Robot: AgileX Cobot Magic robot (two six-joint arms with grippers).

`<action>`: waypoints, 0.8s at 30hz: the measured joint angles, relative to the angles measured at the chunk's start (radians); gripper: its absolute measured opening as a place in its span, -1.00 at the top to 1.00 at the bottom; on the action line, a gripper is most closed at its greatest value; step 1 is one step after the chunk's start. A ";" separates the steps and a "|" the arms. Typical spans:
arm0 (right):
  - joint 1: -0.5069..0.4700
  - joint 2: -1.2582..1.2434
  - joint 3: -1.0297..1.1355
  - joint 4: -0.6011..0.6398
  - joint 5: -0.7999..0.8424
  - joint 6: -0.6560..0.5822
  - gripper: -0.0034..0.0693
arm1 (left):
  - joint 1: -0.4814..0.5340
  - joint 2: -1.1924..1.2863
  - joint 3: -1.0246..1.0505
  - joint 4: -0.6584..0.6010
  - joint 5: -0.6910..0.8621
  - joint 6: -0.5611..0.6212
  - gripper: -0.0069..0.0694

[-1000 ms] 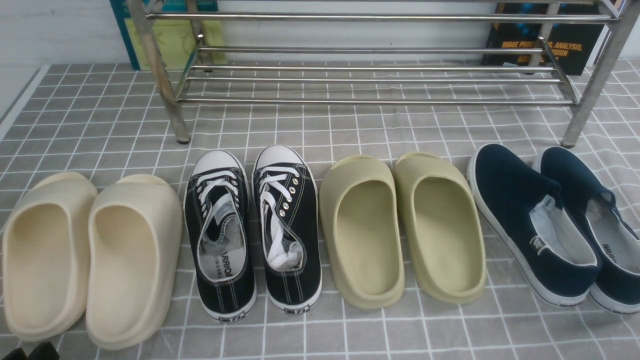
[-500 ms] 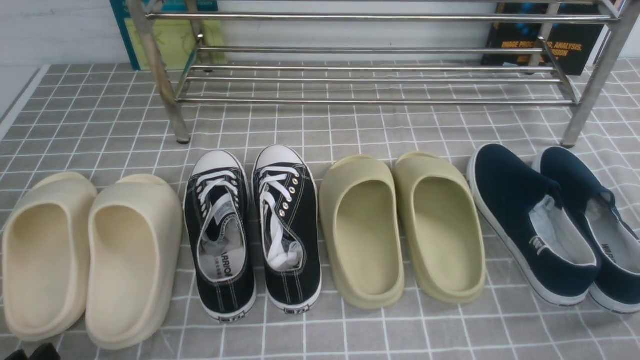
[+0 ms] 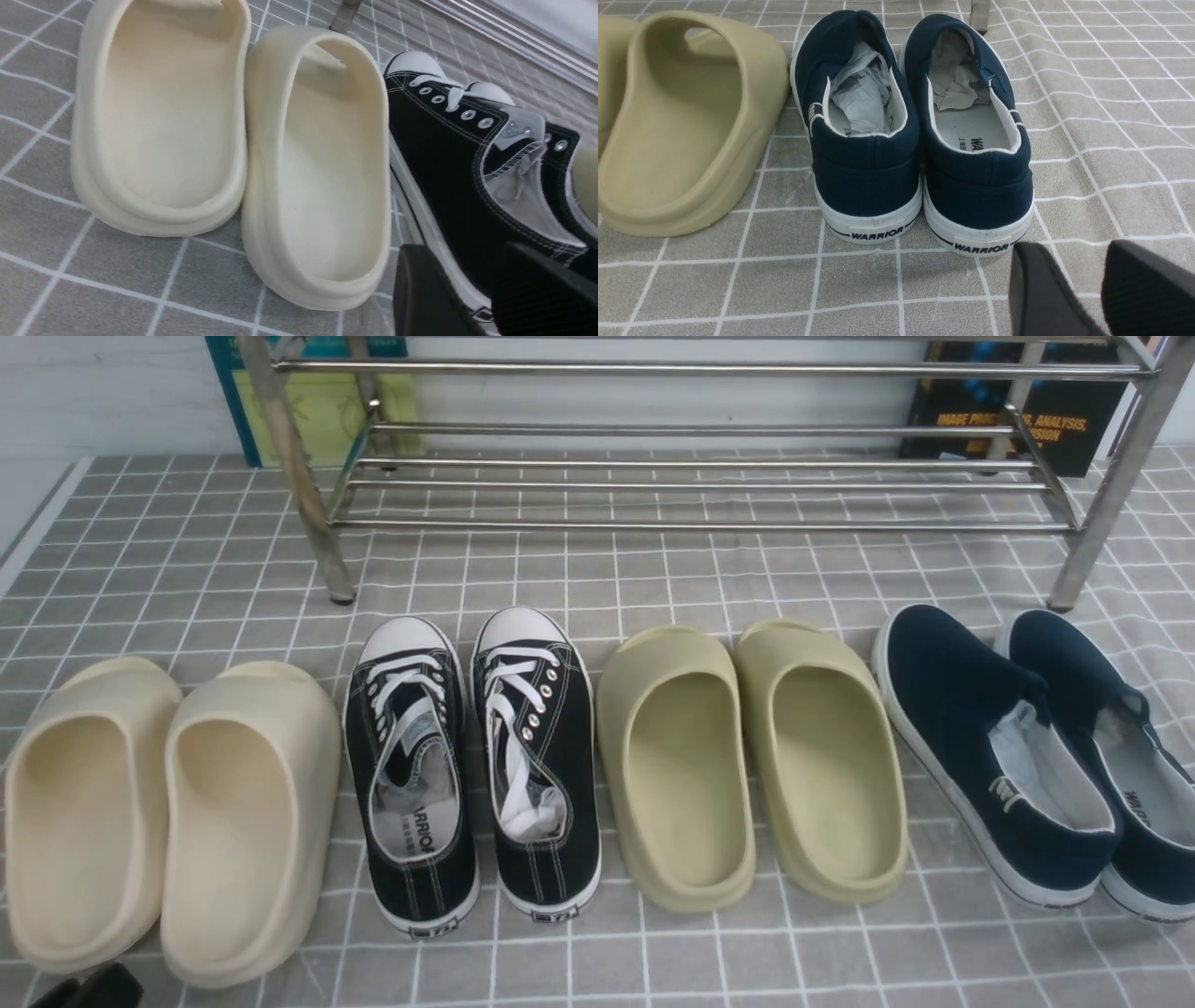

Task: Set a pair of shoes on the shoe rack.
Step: Use the left arm to grab the shoe closest to it

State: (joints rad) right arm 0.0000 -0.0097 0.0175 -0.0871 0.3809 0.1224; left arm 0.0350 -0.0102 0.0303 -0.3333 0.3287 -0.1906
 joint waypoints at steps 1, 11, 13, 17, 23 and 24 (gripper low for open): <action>0.000 0.000 0.000 0.000 0.000 0.000 0.24 | 0.000 0.000 0.000 -0.055 -0.005 -0.009 0.19; 0.000 0.000 0.000 0.000 0.000 0.000 0.24 | 0.000 0.000 0.000 -0.649 -0.061 -0.134 0.19; 0.000 0.000 0.000 0.000 0.000 0.000 0.24 | 0.000 0.000 0.000 -0.703 -0.107 -0.134 0.19; 0.000 0.000 0.000 0.000 0.000 0.000 0.24 | 0.000 0.000 0.000 -0.734 -0.151 -0.132 0.19; 0.000 0.000 0.000 0.000 0.000 0.000 0.24 | 0.000 0.000 -0.028 -0.739 -0.097 -0.026 0.19; 0.000 0.000 0.000 0.000 0.000 0.000 0.24 | 0.000 0.000 -0.069 -0.735 -0.077 0.044 0.19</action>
State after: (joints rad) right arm 0.0000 -0.0097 0.0175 -0.0871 0.3809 0.1224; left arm 0.0350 -0.0102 -0.0385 -1.0686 0.2517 -0.1471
